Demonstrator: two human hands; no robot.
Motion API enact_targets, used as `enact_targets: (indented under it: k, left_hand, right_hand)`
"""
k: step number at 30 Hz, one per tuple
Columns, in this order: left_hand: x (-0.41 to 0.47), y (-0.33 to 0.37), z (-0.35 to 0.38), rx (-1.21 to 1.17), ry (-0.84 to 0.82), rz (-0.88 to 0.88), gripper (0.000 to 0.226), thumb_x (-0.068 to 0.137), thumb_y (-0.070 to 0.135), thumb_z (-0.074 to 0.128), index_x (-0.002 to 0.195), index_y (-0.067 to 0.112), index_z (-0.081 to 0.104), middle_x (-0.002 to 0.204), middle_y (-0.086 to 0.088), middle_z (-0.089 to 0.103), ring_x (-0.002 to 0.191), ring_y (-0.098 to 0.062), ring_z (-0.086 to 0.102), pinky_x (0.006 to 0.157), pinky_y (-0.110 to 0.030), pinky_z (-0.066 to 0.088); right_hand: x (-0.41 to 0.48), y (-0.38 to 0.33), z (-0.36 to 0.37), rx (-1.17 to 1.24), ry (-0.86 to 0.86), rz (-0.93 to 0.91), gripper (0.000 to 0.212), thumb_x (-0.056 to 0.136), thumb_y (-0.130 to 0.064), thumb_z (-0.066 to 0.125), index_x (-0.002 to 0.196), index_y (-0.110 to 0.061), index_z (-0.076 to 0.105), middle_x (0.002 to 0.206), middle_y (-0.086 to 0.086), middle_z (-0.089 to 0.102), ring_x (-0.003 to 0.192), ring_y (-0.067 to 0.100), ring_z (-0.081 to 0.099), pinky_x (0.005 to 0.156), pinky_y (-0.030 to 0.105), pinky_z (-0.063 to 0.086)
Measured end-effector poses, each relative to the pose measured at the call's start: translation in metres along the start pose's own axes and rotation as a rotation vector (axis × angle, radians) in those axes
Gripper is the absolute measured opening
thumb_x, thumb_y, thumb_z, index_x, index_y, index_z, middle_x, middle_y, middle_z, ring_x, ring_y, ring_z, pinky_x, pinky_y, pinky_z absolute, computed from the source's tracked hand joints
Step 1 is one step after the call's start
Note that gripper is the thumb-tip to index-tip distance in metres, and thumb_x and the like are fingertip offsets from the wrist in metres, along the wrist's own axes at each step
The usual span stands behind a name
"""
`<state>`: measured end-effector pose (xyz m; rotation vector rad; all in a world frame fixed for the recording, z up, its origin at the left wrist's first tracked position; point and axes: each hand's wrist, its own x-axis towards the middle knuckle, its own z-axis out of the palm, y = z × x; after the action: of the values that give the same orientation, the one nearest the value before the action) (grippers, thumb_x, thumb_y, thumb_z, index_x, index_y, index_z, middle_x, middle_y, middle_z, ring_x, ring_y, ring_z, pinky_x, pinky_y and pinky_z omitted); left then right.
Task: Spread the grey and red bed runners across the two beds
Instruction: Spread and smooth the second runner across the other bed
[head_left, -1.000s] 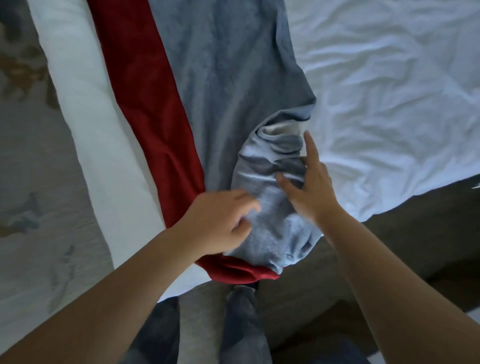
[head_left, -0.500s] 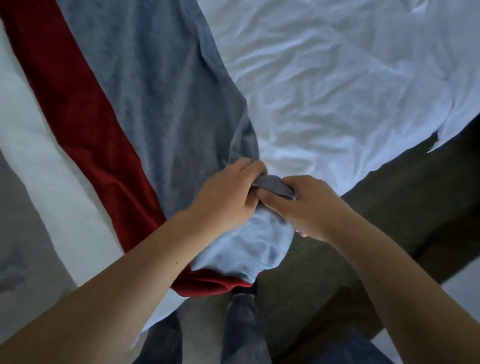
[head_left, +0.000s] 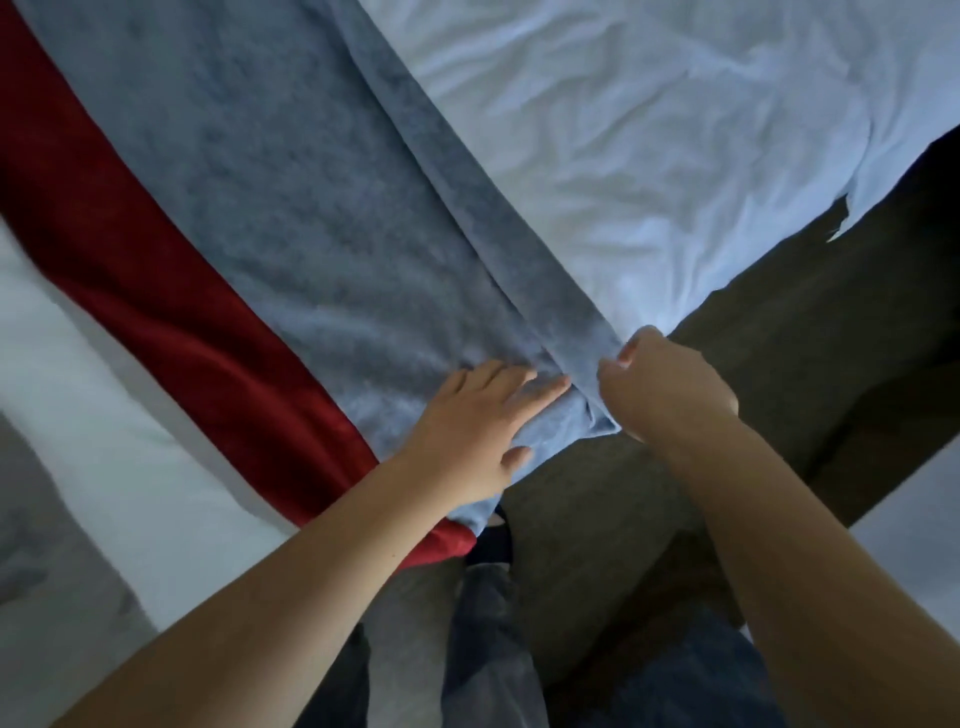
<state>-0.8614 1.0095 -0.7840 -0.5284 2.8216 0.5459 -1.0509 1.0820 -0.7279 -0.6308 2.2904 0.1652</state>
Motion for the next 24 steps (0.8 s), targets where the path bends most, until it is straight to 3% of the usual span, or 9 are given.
enact_targets:
  k: [2, 5, 8, 12, 15, 19, 24]
  left_hand:
    - [-0.023, -0.007, 0.006, -0.105, 0.125, -0.055, 0.057, 0.092, 0.037, 0.064, 0.147, 0.030, 0.047, 0.142, 0.004, 0.052, 0.131, -0.021, 0.047, 0.105, -0.040, 0.039]
    - [-0.063, -0.030, 0.012, -0.157, 0.309, -0.243, 0.032, 0.093, 0.020, 0.063, 0.124, 0.022, 0.066, 0.126, 0.002, 0.061, 0.120, -0.022, 0.055, 0.097, -0.040, 0.044]
    - [-0.097, -0.053, 0.014, -0.165, 0.405, -0.538, 0.042, 0.080, -0.003, 0.062, 0.116, 0.017, 0.068, 0.119, -0.002, 0.062, 0.116, -0.028, 0.057, 0.094, -0.045, 0.043]
    - [-0.126, -0.064, 0.005, -0.230, 0.507, -0.819, 0.060, 0.067, -0.010, 0.055, 0.119, 0.019, 0.065, 0.127, -0.003, 0.057, 0.126, -0.030, 0.049, 0.101, -0.051, 0.037]
    - [-0.146, -0.074, 0.003, -0.297, 0.609, -0.965, 0.052, 0.076, -0.004, 0.061, 0.123, 0.019, 0.061, 0.131, -0.006, 0.054, 0.125, -0.029, 0.047, 0.099, -0.042, 0.034]
    - [-0.171, -0.091, 0.009, -0.465, 0.707, -1.113, 0.049, 0.087, 0.023, 0.075, 0.131, 0.015, 0.055, 0.130, -0.008, 0.053, 0.118, -0.024, 0.049, 0.099, -0.031, 0.037]
    - [-0.187, -0.108, 0.009, -0.637, 0.670, -1.130, 0.032, 0.089, 0.046, 0.072, 0.110, 0.023, 0.065, 0.095, 0.012, 0.066, 0.083, -0.007, 0.062, 0.079, -0.019, 0.048]
  right_hand:
    - [0.003, -0.016, 0.008, 0.055, 0.085, -0.109, 0.032, 0.101, -0.044, 0.042, 0.130, -0.030, 0.043, 0.100, 0.005, 0.062, 0.087, 0.029, 0.064, 0.075, 0.041, 0.052]
    - [0.006, -0.042, 0.015, 0.152, 0.147, -0.264, 0.035, 0.102, -0.041, 0.043, 0.137, -0.040, 0.040, 0.098, 0.004, 0.061, 0.082, 0.028, 0.060, 0.074, 0.042, 0.054]
    - [0.004, -0.073, 0.027, 0.148, 0.104, -0.436, 0.031, 0.101, -0.034, 0.044, 0.131, -0.042, 0.048, 0.097, 0.002, 0.069, 0.080, 0.024, 0.065, 0.074, 0.041, 0.058]
    - [-0.023, -0.119, 0.070, 0.021, -0.013, -0.659, 0.032, 0.100, -0.035, 0.044, 0.130, -0.041, 0.055, 0.113, -0.002, 0.068, 0.103, 0.025, 0.063, 0.086, 0.038, 0.053]
    - [-0.054, -0.144, 0.103, 0.031, -0.074, -0.796, 0.026, 0.100, -0.036, 0.047, 0.123, -0.038, 0.059, 0.113, -0.005, 0.065, 0.103, 0.021, 0.061, 0.082, 0.035, 0.050]
    - [-0.090, -0.169, 0.139, 0.101, -0.081, -0.858, 0.019, 0.097, -0.044, 0.055, 0.114, -0.037, 0.060, 0.104, -0.011, 0.066, 0.092, 0.014, 0.063, 0.080, 0.035, 0.055]
    - [-0.110, -0.187, 0.172, 0.051, -0.055, -0.817, 0.025, 0.095, -0.049, 0.057, 0.112, -0.033, 0.063, 0.099, -0.011, 0.065, 0.086, 0.011, 0.063, 0.074, 0.034, 0.056]
